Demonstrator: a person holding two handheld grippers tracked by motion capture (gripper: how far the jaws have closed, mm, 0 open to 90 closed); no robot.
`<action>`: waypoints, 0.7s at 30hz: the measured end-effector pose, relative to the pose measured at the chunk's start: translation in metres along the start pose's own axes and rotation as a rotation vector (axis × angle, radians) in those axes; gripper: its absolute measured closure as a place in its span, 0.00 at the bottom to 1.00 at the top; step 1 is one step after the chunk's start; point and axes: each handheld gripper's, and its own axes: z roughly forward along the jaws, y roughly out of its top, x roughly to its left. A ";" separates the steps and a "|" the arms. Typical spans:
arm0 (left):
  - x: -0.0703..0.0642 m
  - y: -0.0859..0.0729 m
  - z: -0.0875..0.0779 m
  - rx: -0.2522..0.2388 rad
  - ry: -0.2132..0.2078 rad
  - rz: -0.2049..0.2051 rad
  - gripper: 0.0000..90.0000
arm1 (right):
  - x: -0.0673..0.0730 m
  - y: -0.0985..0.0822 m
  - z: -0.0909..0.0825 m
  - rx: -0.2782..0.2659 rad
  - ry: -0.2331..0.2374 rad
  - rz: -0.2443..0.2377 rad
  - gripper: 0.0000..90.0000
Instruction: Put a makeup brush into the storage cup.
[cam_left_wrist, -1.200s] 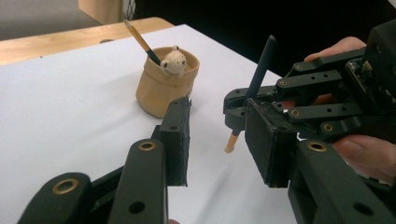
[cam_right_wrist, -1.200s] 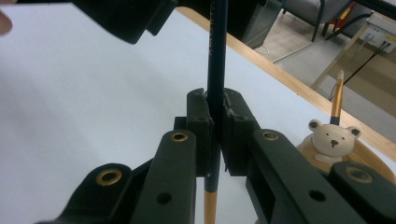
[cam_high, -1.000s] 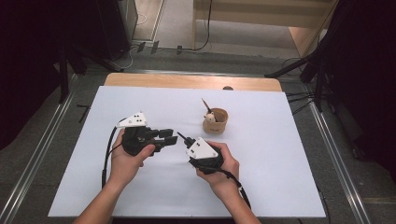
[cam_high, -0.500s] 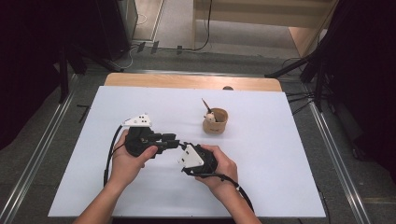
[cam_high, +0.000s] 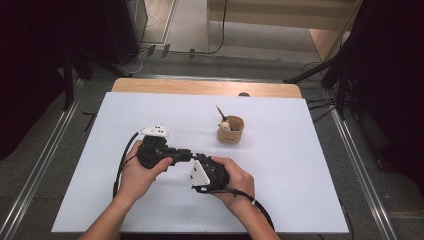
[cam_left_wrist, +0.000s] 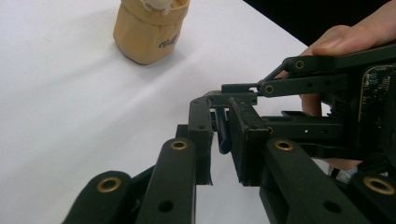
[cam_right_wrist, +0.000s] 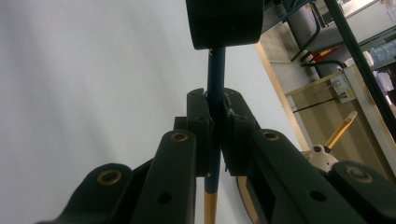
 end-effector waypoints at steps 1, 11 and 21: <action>0.000 0.000 0.000 0.004 -0.002 -0.002 0.92 | 0.000 0.000 0.000 0.000 0.000 0.000 0.94; 0.000 -0.001 0.000 -0.006 -0.001 -0.003 0.96 | -0.003 -0.002 0.001 -0.012 0.006 0.032 0.83; 0.001 -0.002 -0.009 -0.110 0.027 0.007 0.96 | -0.025 -0.014 -0.010 -0.161 0.033 0.446 0.52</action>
